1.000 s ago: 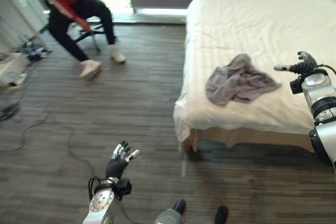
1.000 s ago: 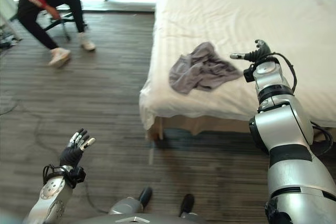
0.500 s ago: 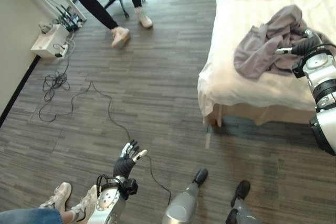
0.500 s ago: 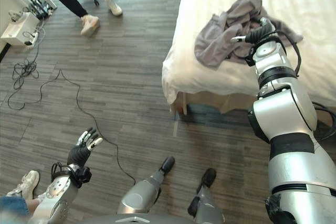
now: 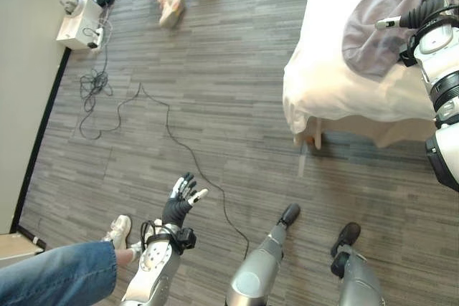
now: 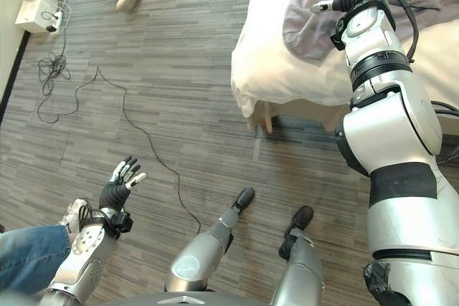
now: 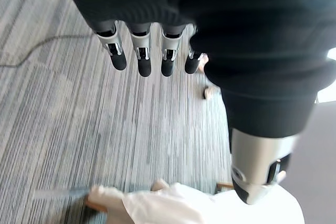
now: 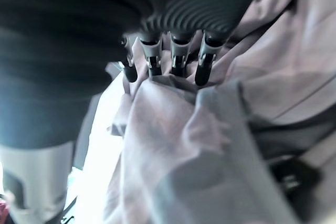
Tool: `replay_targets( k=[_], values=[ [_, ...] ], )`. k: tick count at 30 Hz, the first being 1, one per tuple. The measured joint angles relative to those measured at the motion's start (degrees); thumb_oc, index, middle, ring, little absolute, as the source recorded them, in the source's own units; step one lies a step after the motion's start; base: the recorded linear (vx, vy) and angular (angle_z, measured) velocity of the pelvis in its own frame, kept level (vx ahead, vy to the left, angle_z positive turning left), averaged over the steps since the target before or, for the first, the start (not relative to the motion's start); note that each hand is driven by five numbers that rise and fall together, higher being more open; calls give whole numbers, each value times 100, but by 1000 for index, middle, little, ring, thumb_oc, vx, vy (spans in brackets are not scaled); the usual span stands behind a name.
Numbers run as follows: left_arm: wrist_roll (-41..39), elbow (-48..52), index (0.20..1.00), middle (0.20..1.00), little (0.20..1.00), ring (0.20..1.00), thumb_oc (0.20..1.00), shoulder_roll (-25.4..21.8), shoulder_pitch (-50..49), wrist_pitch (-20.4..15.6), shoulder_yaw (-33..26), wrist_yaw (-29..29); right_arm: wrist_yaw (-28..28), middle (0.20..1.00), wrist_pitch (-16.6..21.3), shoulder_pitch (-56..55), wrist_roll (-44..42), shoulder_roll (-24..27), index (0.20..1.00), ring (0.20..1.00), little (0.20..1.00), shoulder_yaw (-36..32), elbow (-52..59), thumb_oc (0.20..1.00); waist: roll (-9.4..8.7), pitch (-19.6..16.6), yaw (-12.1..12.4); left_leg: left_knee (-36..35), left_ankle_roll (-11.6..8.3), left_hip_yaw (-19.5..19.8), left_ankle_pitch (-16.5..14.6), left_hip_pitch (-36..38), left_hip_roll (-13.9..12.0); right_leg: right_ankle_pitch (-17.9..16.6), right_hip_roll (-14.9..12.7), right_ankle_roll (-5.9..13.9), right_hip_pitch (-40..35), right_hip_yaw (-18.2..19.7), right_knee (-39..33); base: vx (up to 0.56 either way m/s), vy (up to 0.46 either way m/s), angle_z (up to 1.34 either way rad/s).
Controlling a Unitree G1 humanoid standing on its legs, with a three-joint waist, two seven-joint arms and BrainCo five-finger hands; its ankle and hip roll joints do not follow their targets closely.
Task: Pick up bed clothes into laundry basket.
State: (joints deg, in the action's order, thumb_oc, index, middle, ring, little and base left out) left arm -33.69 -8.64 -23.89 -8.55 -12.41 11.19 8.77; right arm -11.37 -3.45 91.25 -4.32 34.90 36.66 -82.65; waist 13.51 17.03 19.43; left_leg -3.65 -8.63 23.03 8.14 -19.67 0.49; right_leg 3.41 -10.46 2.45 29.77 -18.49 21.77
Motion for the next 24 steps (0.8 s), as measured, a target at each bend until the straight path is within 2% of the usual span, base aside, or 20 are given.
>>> replay_targets(
  k=[7, 12, 18, 19, 20, 24],
  values=[
    [2, 96, 1000, 1000, 1000, 1000, 1000, 0, 48, -68, 42, 144, -60, 1000, 24, -321, 287, 29, 1000, 1000, 1000, 27, -41, 1000, 104, 40, -19, 44, 14, 102, 13, -23, 98, 184, -166, 62, 143, -2, 393, -19, 22, 10],
    [6, 245, 1000, 1000, 1000, 1000, 1000, 42, 12, -127, 313, 156, -203, 1000, 175, -767, 1137, 157, 1000, 1000, 1000, 214, 94, 1000, 163, 28, -16, 87, 29, 114, 0, -69, 225, 361, -344, -11, 311, 43, 716, -8, 53, 7],
    [6, 339, 1000, 1000, 1000, 1000, 1000, 121, 0, -134, 311, 112, -207, 1000, 180, -862, 1798, 136, 1000, 1000, 1000, 308, 353, 1000, 238, 3, -22, 148, 50, 86, 39, -122, 252, 331, -367, -58, 413, 83, 823, -36, 83, -2],
    [6, 339, 1000, 1000, 1000, 1000, 1000, 151, 24, -134, 314, 104, -205, 536, 172, -867, 1905, 121, 536, 536, 536, 451, 369, 536, 258, -3, -34, 194, 56, 48, 35, -125, 272, 320, -382, -73, 412, 98, 820, 20, 69, -8],
    [6, 346, 1000, 1000, 1000, 1000, 1000, 150, 45, -134, 313, 99, -204, 200, 165, -928, 2007, 116, 200, 200, 200, 492, 440, 200, 267, -10, -36, 199, 60, 22, 32, -110, 283, 322, -389, -71, 411, 127, 832, 20, 64, -11],
    [8, 337, 1000, 1000, 1000, 1000, 1000, 150, 215, -152, 310, 99, -195, 200, 151, -928, 2194, 88, 200, 200, 200, 446, 529, 200, 321, -51, -60, 193, 64, -60, 35, -79, 286, 285, -353, -100, 384, 218, 758, 5, 62, -10]
  ],
)
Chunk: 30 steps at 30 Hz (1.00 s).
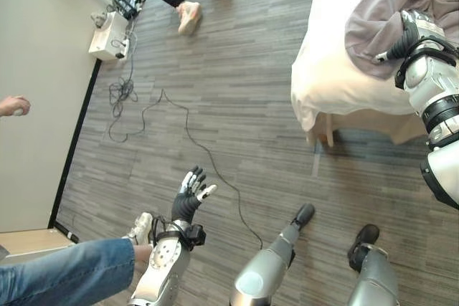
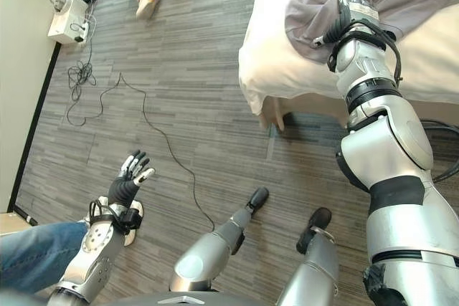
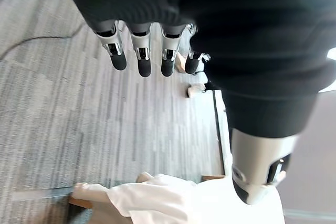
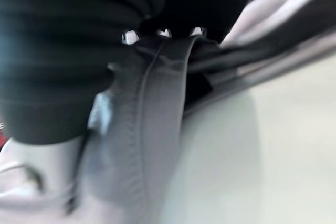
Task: Pick up bed clothes into laundry basket.
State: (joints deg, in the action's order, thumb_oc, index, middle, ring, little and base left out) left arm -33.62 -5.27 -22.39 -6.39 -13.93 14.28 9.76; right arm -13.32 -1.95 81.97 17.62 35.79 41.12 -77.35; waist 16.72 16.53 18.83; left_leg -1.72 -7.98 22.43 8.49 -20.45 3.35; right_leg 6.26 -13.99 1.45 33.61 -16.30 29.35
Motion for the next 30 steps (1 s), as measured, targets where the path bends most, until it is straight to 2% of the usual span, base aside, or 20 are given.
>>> replay_targets(
  k=[8, 9, 13, 14, 15, 17, 18, 19, 20, 21, 22, 23, 24, 25, 26, 28, 30],
  values=[
    [0, -7, 1000, 1000, 1000, 1000, 1000, 1, 32, -2, 7, 0, 167, 200, 19, -161, 41, -156, 200, 200, 200, -32, 0, 200, 84, -64, -144, -2, 5, -61, 3, 192, -6, -58, 36, 1, -200, 59, -118, 6, 56, -4],
    [-1, -24, 1000, 1000, 1000, 1000, 1000, 29, 98, -2, 6, 2, 174, 200, 69, -293, -96, -124, 200, 200, 200, -269, 77, 200, 99, -77, -169, -1, 5, -84, 4, 235, -6, -85, 43, -7, -253, 70, -162, 43, 86, -6],
    [-2, -132, 1000, 1000, 1000, 1000, 1000, 198, 178, -18, 3, 29, 184, 200, 145, -1125, -1289, -153, 200, 200, 200, -1311, 787, 200, 108, -96, -302, -21, 70, -100, -42, 518, -27, -128, 94, 41, -627, 72, -356, 62, 50, -2],
    [-1, -151, 1000, 1000, 1000, 1000, 1000, 232, 205, -18, 0, 30, 186, 200, 177, -1527, -1879, -150, 200, 200, 200, -1519, 1268, 200, 81, -99, -481, -7, 89, -120, -70, 573, -28, -151, 132, 83, -732, 102, -482, 104, 56, -13],
    [-2, -208, 1000, 1000, 1000, 1000, 1000, 238, 223, -20, 0, 30, 178, 200, 280, -1834, -2234, -219, 200, 200, 200, -1677, 1595, 200, 72, -103, -542, -6, 103, -140, -78, 609, -43, -237, 161, 63, -811, 99, -558, 128, 29, -15],
    [-3, -282, 1000, 1000, 1000, 1000, 1000, 366, 272, -10, -224, 30, 226, 200, 374, -2732, -3108, -77, 200, 200, 200, -2231, 2575, 200, -114, -98, -799, 14, 143, -223, -119, 710, -80, -332, 269, 83, -953, 164, -767, 52, 6, -26],
    [-7, -285, 1000, 1000, 1000, 1000, 1000, 375, 234, -12, -316, 49, 190, 200, 502, -3262, -3351, -136, 200, 200, 200, -2524, 3059, 200, -274, -100, -771, -12, 136, -345, -129, 796, -123, -373, 324, 85, -1035, 265, -859, 148, 6, -44],
    [-7, -296, 1000, 1000, 1000, 1000, 1000, 345, 209, -11, -333, 70, 185, 200, 528, -3460, -3429, -206, 200, 200, 200, -2629, 3163, 200, -356, -111, -808, -35, 154, -427, -148, 832, -154, -409, 375, 80, -1074, 314, -933, 145, 7, -50],
    [-4, -366, 1000, 1000, 1000, 1000, 1000, 345, 297, 41, -336, 55, 213, 200, 509, -4314, -3666, -280, 200, 200, 200, -3117, 3774, 200, -539, -82, -1032, -7, 62, -519, -245, 995, -226, -453, 498, 112, -1235, 401, -1076, 111, 8, -24],
    [-4, -310, 1000, 1000, 1000, 1000, 1000, 438, 262, 68, -441, 61, 258, 200, 608, -5792, -3757, -569, 200, 200, 200, -4057, 5379, 200, -626, -93, -1020, -28, 26, -511, -293, 1158, -263, -450, 514, 127, -1471, 411, -1144, 87, -10, -48],
    [-8, -347, 1000, 1000, 1000, 1000, 1000, 479, -193, -51, -808, 86, 267, 200, 858, -6681, -3826, -935, 200, 200, 200, -3859, 5689, 200, -952, -232, -1325, -39, 172, -672, -424, 1310, -305, -403, 611, 155, -1638, 504, -1293, 143, -25, -71],
    [-8, -593, 1000, 1000, 1000, 1000, 1000, 393, -126, 16, -785, 103, 321, 200, 751, -6791, -3922, -739, 200, 200, 200, -3686, 5377, 200, -1089, -269, -1581, 4, 160, -837, -611, 1392, -378, -481, 721, 175, -1730, 654, -1446, 178, -30, -60],
    [4, -746, 1000, 1000, 1000, 1000, 1000, 474, 86, 148, -767, 53, 431, 200, 754, -7367, -4055, -621, 200, 200, 200, -4214, 5487, 200, -1088, -281, -1689, -16, 117, -797, -625, 1498, -398, -567, 733, 135, -1975, 597, -1618, 123, -15, -1],
    [7, -673, 1000, 1000, 1000, 1000, 1000, 731, 101, 169, -1040, 2, 452, 200, 754, -8108, -4146, -849, 200, 200, 200, -5241, 5705, 200, -1163, -318, -1768, -87, 120, -778, -626, 1724, -436, -567, 750, 136, -2262, 498, -1781, 118, 5, 20],
    [8, -674, 1000, 1000, 1000, 1000, 1000, 750, -18, 121, -1185, 3, 369, 200, 797, -8478, -4243, -958, 200, 200, 200, -5690, 5730, 200, -1289, -513, -1863, -127, 174, -865, -660, 1847, -471, -542, 795, 171, -2341, 562, -1846, 148, 19, -18],
    [26, -905, 1000, 1000, 1000, 1000, 1000, 597, -85, 225, -1350, 56, 296, 200, 859, -8885, -4354, -971, 200, 200, 200, -6247, 5719, 200, -1530, -807, -2216, -145, 254, -1095, -726, 2085, -533, -565, 892, 166, -2487, 726, -2003, 131, 30, -52],
    [62, -950, 1000, 1000, 1000, 1000, 1000, 666, -39, 290, -1493, 103, 234, 200, 932, -9170, -4360, -982, 200, 200, 200, -6612, 6019, 200, -1614, -971, -2405, -257, 279, -1217, -722, 2286, -571, -671, 940, 170, -2709, 826, -2167, 55, 32, -40]
  ],
)
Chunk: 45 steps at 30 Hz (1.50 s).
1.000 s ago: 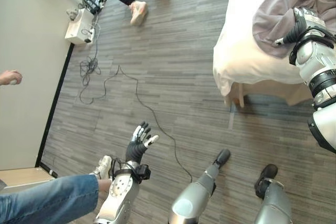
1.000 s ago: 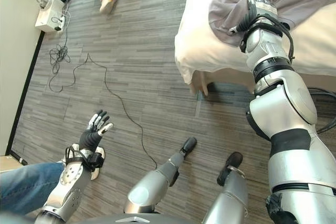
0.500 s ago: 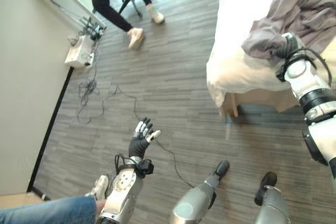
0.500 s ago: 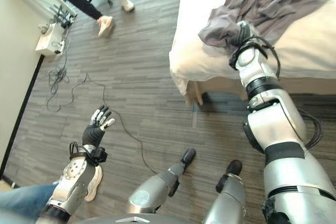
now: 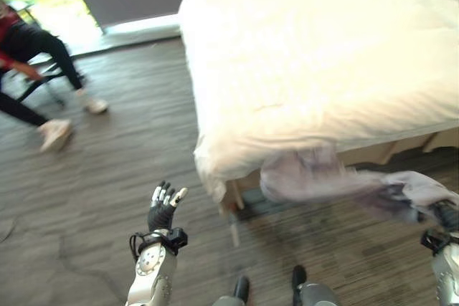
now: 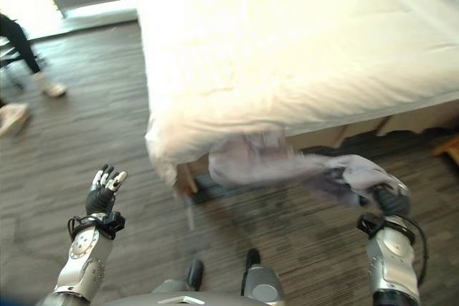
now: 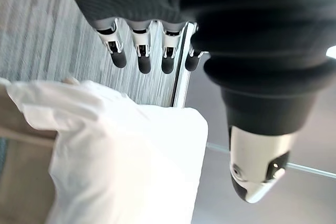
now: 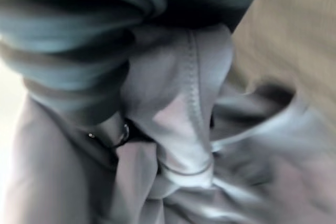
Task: Pick up bed clothes into laundry basket.
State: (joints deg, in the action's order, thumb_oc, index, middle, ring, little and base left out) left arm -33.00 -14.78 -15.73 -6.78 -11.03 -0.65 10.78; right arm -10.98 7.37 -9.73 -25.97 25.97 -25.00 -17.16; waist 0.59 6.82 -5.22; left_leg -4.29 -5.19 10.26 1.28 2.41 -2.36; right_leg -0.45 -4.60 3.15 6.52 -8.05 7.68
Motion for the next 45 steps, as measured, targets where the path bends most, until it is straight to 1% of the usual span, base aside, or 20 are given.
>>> replay_targets(
  k=[3, 15, 20, 22, 23, 24, 26, 28, 29, 31, 33, 35, 36, 37, 38, 39, 40, 42, 44, 45],
  values=[
    [51, -18, 1000, 1000, 1000, 1000, 1000, -22, 153, 44, 71, 15, -218, 200, 151, 169, -175, -56, 200, 200, 200, -213, -61, 200, -31, -221, -317, -97, 112, -360, 12, 156, 13, -231, 60, 64, -88, 351, -335, 40, 61, -60],
    [252, -114, 1000, 1000, 1000, 1000, 1000, 180, -88, 165, -30, 44, -520, 200, 866, 439, -1916, -683, 200, 200, 200, -794, 36, 200, 317, -488, -706, -135, 265, -1098, -43, 360, 169, -459, 55, 251, 22, 1115, -443, 11, 68, -31],
    [467, -198, 1000, 1000, 1000, 1000, 1000, -40, -286, 182, 78, 12, -597, 200, 1014, 312, -2063, -375, 200, 200, 200, -1054, 290, 200, 288, -445, -1016, -136, 369, -1461, 18, 277, 313, -557, -25, 407, 328, 1387, -339, -97, 50, -38],
    [530, -178, 1000, 1000, 1000, 1000, 1000, -106, -227, 159, -51, -5, -601, 200, 1086, 199, -2010, -427, 200, 200, 200, -1202, 526, 200, 117, -251, -1206, -55, 382, -1924, 24, 269, 379, -730, -84, 701, 489, 1316, -572, -279, 12, -103],
    [544, -165, 1000, 1000, 1000, 1000, 1000, -215, -217, 162, -63, 2, -602, 200, 1149, 230, -1991, -465, 200, 200, 200, -1143, 611, 200, 51, -118, -1224, -90, 469, -2171, 59, 245, 358, -617, -180, 824, 570, 1150, -632, -381, 118, -129],
    [609, -151, 1000, 1000, 1000, 1000, 1000, -313, -81, 172, -21, -6, -608, 200, 1210, 216, -1899, -662, 200, 200, 200, -1220, 729, 200, 154, 13, -1174, 7, 803, -2449, 57, 37, 242, -611, -226, 995, 713, 857, -660, -247, 97, -124],
    [676, -124, 1000, 1000, 1000, 1000, 1000, -294, 194, 157, 48, 2, -681, 200, 1291, 268, -1898, -1118, 200, 200, 200, -1331, 995, 200, 229, 249, -1117, 65, 1014, -2868, 139, -260, -54, -450, -452, 765, 1262, -161, 604, -285, 132, -122],
    [667, -50, 1000, 1000, 1000, 1000, 1000, -216, 258, 165, 252, -28, -699, 200, 1268, 293, -1881, -1182, 200, 200, 200, -1149, 990, 200, 366, 381, -1109, 126, 982, -3257, 274, -313, -304, -135, -885, 560, 1108, -678, 1577, -170, 128, -114],
    [662, 56, 1000, 1000, 1000, 1000, 1000, -159, 144, 160, 323, -50, -721, 200, 1254, 291, -1864, -1156, 200, 200, 200, -941, 928, 200, 464, 400, -844, 4, 956, -3708, 308, -117, -476, 82, -1227, 305, 913, -1129, 2265, -57, 66, -154],
    [629, 182, 1000, 1000, 1000, 1000, 1000, -79, -25, 161, 348, -64, -724, 200, 1134, 293, -1651, -1332, 200, 200, 200, -513, 1054, 200, 457, 312, -649, 92, 963, -4141, 188, -12, -816, 128, -1595, 645, -208, -1309, 2077, -162, -11, -188],
    [624, 263, 1000, 1000, 1000, 1000, 1000, -158, -191, 122, 229, -49, -718, 200, 1122, 512, -1647, -1492, 200, 200, 200, -134, 1032, 200, 198, 244, -255, 257, 870, -4914, 259, 137, -944, 401, -2027, 714, -458, -2275, 1877, -130, -56, -218],
    [620, 279, 1000, 1000, 1000, 1000, 1000, -185, -712, 168, -36, -46, -706, 200, 924, 857, -1646, -1604, 200, 200, 200, 608, 953, 200, 110, 281, -109, 1339, 834, -5415, 201, 155, -1750, 463, -1412, 242, -628, -3155, 1120, -59, -199, -266],
    [620, 280, 1000, 1000, 1000, 1000, 1000, -161, -793, 218, -123, -113, -686, 200, 936, 619, -1603, -1645, 200, 200, 200, 683, 1045, 200, -121, 99, -119, 1460, 255, -5445, -182, -119, -1675, 443, -1279, 215, -764, -3114, 542, -59, -532, -163],
    [621, 331, 1000, 1000, 1000, 1000, 1000, -77, -599, 222, -121, -141, -684, 200, 961, 484, -1540, -1541, 200, 200, 200, 460, 1066, 200, -182, 79, -123, 1173, 228, -5251, -199, -376, -1334, 439, -1231, 217, -883, -3143, 239, -22, -466, -102],
    [622, 381, 1000, 1000, 1000, 1000, 1000, 40, -542, 154, -130, -158, -707, 200, 952, 389, -1533, -1327, 200, 200, 200, 241, 1068, 200, -96, 50, -171, 1053, 335, -5249, 253, -565, -1261, 444, -1018, 216, -849, -2973, 177, -66, -532, -60],
    [622, 272, 1000, 1000, 1000, 1000, 1000, 213, -496, 116, -133, -153, -671, 200, 941, 271, -1479, -1110, 200, 200, 200, 161, 999, 200, 159, -55, -210, 1317, 629, -5646, 808, -703, -1514, 646, -815, 231, -807, -2690, 397, -50, -354, -22],
    [619, 103, 1000, 1000, 1000, 1000, 1000, 220, -297, 103, -193, -117, -673, 200, 917, -102, -1453, -1203, 200, 200, 200, -34, 954, 200, -104, -270, -451, 1687, 534, -5280, 887, -821, -1832, 1034, -726, 89, -655, -2449, 680, -8, -518, -60],
    [613, -92, 1000, 1000, 1000, 1000, 1000, 10, -443, 120, -437, 2, -606, 200, 949, 95, -1431, -1369, 200, 200, 200, 20, 995, 200, -303, -412, -466, 2172, 316, -5494, 1093, -811, -2473, 1201, -274, -239, -408, -2122, 602, 36, -286, -151],
    [627, -67, 1000, 1000, 1000, 1000, 1000, -84, -748, 178, -569, -2, -593, 200, 962, 275, -1374, -1734, 200, 200, 200, 59, 1186, 200, -461, -372, -279, 3157, -58, -5440, 1339, -594, -3154, 980, 235, -510, -615, -1188, 260, -93, 18, -225],
    [629, 1, 1000, 1000, 1000, 1000, 1000, 51, -786, 176, -427, -9, -609, 200, 1015, 232, -1324, -1713, 200, 200, 200, 62, 1455, 200, -436, -315, -279, 3637, -640, -4779, 825, -755, -2905, 934, 261, -528, -822, -1032, 95, -89, 97, -258]
  ],
)
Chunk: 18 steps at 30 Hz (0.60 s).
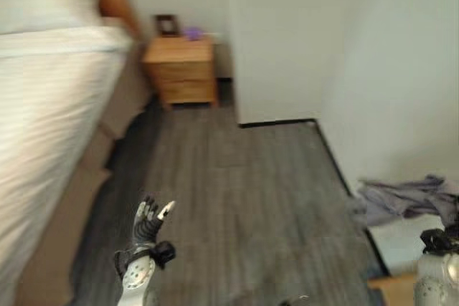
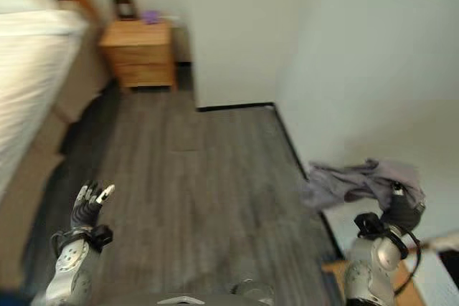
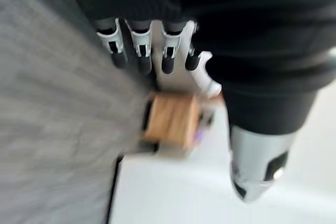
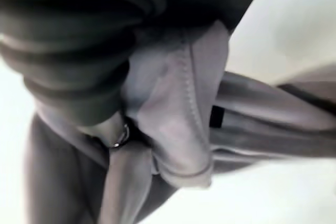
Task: Pick up bed clothes into laundry basket.
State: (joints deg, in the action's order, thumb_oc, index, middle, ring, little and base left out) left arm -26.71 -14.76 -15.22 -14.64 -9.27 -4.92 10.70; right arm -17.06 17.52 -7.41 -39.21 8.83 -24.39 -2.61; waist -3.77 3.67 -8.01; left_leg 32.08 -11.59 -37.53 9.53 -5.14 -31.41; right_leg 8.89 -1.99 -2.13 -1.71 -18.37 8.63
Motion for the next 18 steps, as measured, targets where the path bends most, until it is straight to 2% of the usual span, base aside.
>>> replay_targets(
  k=[1, 2, 3, 4, 5, 6, 7, 8, 9, 10, 11, 12, 13, 14, 15, 16, 17, 18],
  values=[
    [-6, 559, 1000, 1000, 1000, 1000, 1000, 273, -261, -51, -19, -10, -7, 200, -68, 32, 43, -7, 200, 200, 200, 43, 364, 200, -132, 71, -45, -244, -86, 1249, -525, -95, 1083, -211, -12, -3, -316, 791, -537, -59, 67, -290],
    [-20, 921, 1000, 1000, 1000, 1000, 1000, 577, -488, -117, 71, 70, 42, 200, 102, 36, 73, 76, 200, 200, 200, 547, 436, 200, -257, 92, 172, -663, 403, 3271, -974, -83, 2594, -417, -85, 105, -266, 1454, -693, 131, -1, -392],
    [-19, 1032, 1000, 1000, 1000, 1000, 1000, 698, -486, -209, 269, 82, 145, 200, 77, 227, 106, 317, 200, 200, 200, 1021, 168, 200, -107, 99, 397, -1017, 958, 5322, -1402, -51, 3565, -698, 117, 286, -84, 1930, -633, 150, -1, -339],
    [-3, 795, 1000, 1000, 1000, 1000, 1000, 577, -34, -165, 398, 16, 194, 200, -42, 203, 117, 386, 200, 200, 200, 1091, 163, 200, -152, 164, 247, -1067, 1083, 5869, -1567, -152, 3960, -592, 248, 419, -213, 2269, -771, 197, 88, -234],
    [-3, 698, 1000, 1000, 1000, 1000, 1000, 559, 200, -138, 368, 19, 210, 200, -88, 224, 117, 367, 200, 200, 200, 1064, 162, 200, -111, 216, 88, -986, 1140, 5840, -1614, -293, 4038, -577, 331, 440, -380, 2462, -920, 126, 85, -133],
    [-1, 598, 1000, 1000, 1000, 1000, 1000, 505, 464, -135, 342, 20, 223, 200, -121, 204, 113, 357, 200, 200, 200, 1047, 130, 200, -184, 264, 88, -1210, 1134, 5789, -1655, -345, 4215, -588, 425, 410, -377, 2987, -964, 88, 127, -169],
    [3, 563, 1000, 1000, 1000, 1000, 1000, 432, 484, -174, 292, 12, 273, 200, -120, 253, 125, 337, 200, 200, 200, 1040, 189, 200, -187, 290, 177, -1449, 1073, 5784, -1607, -446, 4317, -673, 398, 335, -402, 3200, -979, 13, 71, -244],
    [9, 435, 1000, 1000, 1000, 1000, 1000, 344, 689, -178, 347, -36, 292, 200, -97, 229, 165, 363, 200, 200, 200, 886, 173, 200, -165, 298, 242, -1957, 1024, 5663, -1453, -405, 4312, -603, 432, 346, -285, 3416, -876, 27, 125, -210],
    [6, 421, 1000, 1000, 1000, 1000, 1000, 400, 711, -180, 349, -47, 294, 200, -77, 249, 169, 444, 200, 200, 200, 689, 182, 200, 51, 389, 138, -1991, 1092, 5645, -1243, -529, 4200, -530, 582, 379, -368, 3532, -803, -117, 270, -206],
    [7, 459, 1000, 1000, 1000, 1000, 1000, 442, 753, -183, 443, -101, 283, 200, -77, 155, 185, 700, 200, 200, 200, 460, 179, 200, 481, 392, 149, -2047, 1132, 5569, -754, -545, 3775, -406, 908, 122, -320, 3730, -613, -114, 266, -138],
    [-2, 416, 1000, 1000, 1000, 1000, 1000, 451, 825, -183, 486, -109, 332, 200, -79, 87, 238, 700, 200, 200, 200, 446, 171, 200, 584, 414, 7, -2215, 1140, 5516, -830, -407, 3789, -359, 839, 144, -288, 3892, -490, -220, 350, -140],
    [-3, 433, 1000, 1000, 1000, 1000, 1000, 458, 802, -190, 497, -117, 370, 200, -103, 58, 256, 717, 200, 200, 200, 487, 188, 200, 668, 458, 138, -2529, 1137, 5456, -777, -318, 3751, -180, 814, 395, -215, 3874, -304, -128, 208, -99],
    [-3, 427, 1000, 1000, 1000, 1000, 1000, 450, 864, -190, 538, -183, 375, 200, -147, 25, 278, 664, 200, 200, 200, 492, 175, 200, 636, 475, 181, -2846, 1132, 5232, -659, -159, 3789, -58, 671, 462, -27, 3884, -151, -130, 213, -81],
    [-6, 364, 1000, 1000, 1000, 1000, 1000, 493, 908, -195, 580, -217, 382, 200, -160, -11, 297, 584, 200, 200, 200, 429, 176, 200, 703, 515, 131, -2998, 1226, 5158, -507, -151, 3850, -21, 568, 524, 33, 3829, -96, -127, 192, -66],
    [-5, 376, 1000, 1000, 1000, 1000, 1000, 488, 861, -184, 598, -227, 372, 200, -244, -6, 297, 496, 200, 200, 200, 432, 176, 200, 734, 555, 201, -3233, 1310, 5099, -411, -55, 3873, 110, 511, 728, 164, 3819, 85, -101, 125, -61],
    [-5, 373, 1000, 1000, 1000, 1000, 1000, 391, 865, -181, 694, -246, 381, 200, -333, -55, 308, 399, 200, 200, 200, 471, 189, 200, 693, 648, 160, -3362, 1370, 4822, -336, 17, 3908, 267, 351, 913, 422, 3742, 176, -247, 170, -93],
    [-6, 301, 1000, 1000, 1000, 1000, 1000, 308, 865, -179, 662, -249, 390, 200, -333, -42, 321, 294, 200, 200, 200, 509, 355, 200, 698, 766, 281, -3396, 1352, 4671, -357, 45, 3939, 218, 184, 985, 651, 3744, 268, -344, 32, -104],
    [5, 332, 1000, 1000, 1000, 1000, 1000, 58, 864, -184, 728, -341, 390, 200, -302, -83, 326, 287, 200, 200, 200, 535, 456, 200, 568, 864, 223, -3370, 1404, 4367, -296, -58, 3970, 220, -37, 1108, 1100, 3650, 474, -337, 28, -105]
  ],
)
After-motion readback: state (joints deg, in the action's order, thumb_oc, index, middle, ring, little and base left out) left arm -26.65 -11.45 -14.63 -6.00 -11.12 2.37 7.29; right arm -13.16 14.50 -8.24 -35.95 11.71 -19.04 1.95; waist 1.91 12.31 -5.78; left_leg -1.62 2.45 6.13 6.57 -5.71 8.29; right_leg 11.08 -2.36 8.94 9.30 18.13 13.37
